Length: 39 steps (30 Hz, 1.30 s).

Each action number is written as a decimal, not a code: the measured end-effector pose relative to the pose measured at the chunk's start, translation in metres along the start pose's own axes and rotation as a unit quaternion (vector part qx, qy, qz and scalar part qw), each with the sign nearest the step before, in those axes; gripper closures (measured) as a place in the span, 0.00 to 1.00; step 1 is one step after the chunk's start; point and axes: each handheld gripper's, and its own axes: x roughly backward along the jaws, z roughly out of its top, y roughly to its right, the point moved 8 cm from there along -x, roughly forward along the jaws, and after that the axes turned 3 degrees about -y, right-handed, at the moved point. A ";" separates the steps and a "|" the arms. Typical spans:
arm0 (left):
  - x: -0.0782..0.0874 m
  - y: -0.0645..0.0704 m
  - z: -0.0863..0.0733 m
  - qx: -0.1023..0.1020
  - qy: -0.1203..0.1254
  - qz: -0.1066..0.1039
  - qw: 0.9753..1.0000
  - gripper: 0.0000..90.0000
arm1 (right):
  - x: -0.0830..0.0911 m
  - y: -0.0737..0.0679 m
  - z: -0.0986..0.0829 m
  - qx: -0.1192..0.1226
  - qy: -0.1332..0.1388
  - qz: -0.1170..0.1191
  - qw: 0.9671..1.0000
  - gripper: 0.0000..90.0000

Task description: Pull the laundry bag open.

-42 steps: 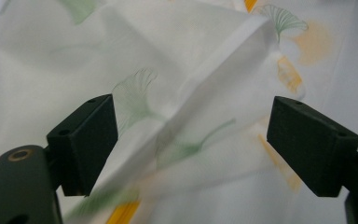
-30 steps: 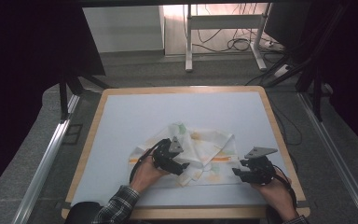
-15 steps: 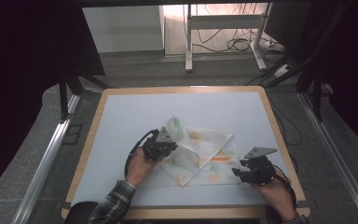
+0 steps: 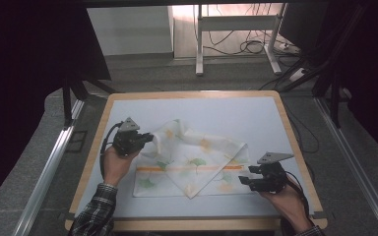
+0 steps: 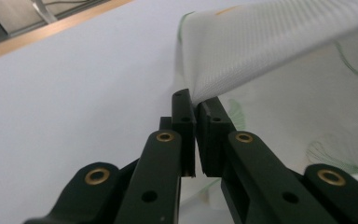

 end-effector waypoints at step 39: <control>-0.006 -0.041 -0.032 0.038 -0.041 0.021 0.998 0.97 | -0.101 -0.142 0.032 0.205 -0.053 0.090 0.973 0.73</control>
